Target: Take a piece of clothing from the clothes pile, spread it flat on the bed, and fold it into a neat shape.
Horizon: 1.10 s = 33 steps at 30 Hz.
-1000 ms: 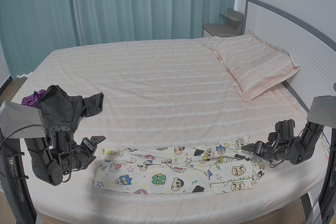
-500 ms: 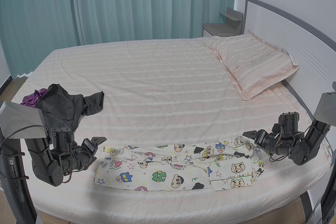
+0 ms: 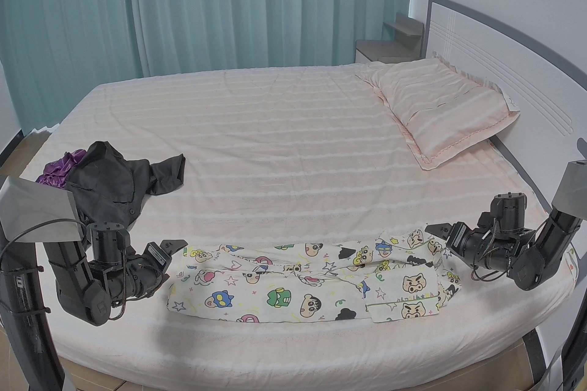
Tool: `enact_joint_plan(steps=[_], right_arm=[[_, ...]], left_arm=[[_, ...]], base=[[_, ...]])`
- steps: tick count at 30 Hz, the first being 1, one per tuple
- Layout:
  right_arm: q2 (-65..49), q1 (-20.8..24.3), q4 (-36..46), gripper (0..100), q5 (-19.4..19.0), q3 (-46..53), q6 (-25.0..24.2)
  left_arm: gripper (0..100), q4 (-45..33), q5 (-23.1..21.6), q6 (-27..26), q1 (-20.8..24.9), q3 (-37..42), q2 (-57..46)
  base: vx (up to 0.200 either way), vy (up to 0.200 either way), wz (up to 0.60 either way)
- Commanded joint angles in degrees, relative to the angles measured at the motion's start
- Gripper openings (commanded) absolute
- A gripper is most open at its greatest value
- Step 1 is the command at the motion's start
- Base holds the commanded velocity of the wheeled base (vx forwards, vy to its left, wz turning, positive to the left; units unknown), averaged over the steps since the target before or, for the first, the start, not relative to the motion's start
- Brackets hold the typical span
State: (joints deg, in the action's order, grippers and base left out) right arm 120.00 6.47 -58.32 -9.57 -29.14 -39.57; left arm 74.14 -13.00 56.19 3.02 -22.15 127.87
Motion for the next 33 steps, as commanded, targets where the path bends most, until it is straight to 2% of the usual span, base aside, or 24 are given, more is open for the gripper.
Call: enact_joint_plan(steps=[1, 13, 19, 22, 26, 31, 33], right_arm=[[-1.18, -0.06, -0.04, 100, -0.01, 0.04, 0.02], [-3.81, 0.03, -0.57, 100, 0.08, 0.22, -0.42], [-3.9, 0.12, -1.8, 100, 0.43, 0.75, -0.33], [-3.99, 0.12, -2.94, 100, 0.52, 0.92, -0.33], [-4.52, 0.12, -2.94, 100, 0.52, 0.92, -0.33], [-5.04, 0.12, -2.94, 100, 0.52, 1.27, -0.33], [-5.13, 0.12, -2.94, 100, 0.52, 1.27, -0.33]], left_arm=[[100, 0.04, -0.01, 0.06, -0.03, 0.09, -0.16], [100, 0.04, 0.08, 0.06, -0.12, 0.09, -0.07], [100, 0.04, 0.34, -0.11, -0.03, 0.27, -0.07], [100, 0.04, 1.83, -0.2, 0.32, 0.09, 0.01], [100, 0.04, 1.83, -0.02, 1.11, 0.09, -0.25], [100, -0.05, 2.18, -0.2, 5.59, -1.23, 0.28], [100, -0.05, 2.18, -0.38, 7.44, -2.02, 0.63]], base=[[0.0, 0.2, 0.0], [0.0, 0.2, 0.0], [0.0, 0.0, 0.0], [0.0, 0.0, 0.0], [0.2, 0.0, 0.0], [0.2, 0.0, 0.0], [0.0, 0.0, 0.0]])
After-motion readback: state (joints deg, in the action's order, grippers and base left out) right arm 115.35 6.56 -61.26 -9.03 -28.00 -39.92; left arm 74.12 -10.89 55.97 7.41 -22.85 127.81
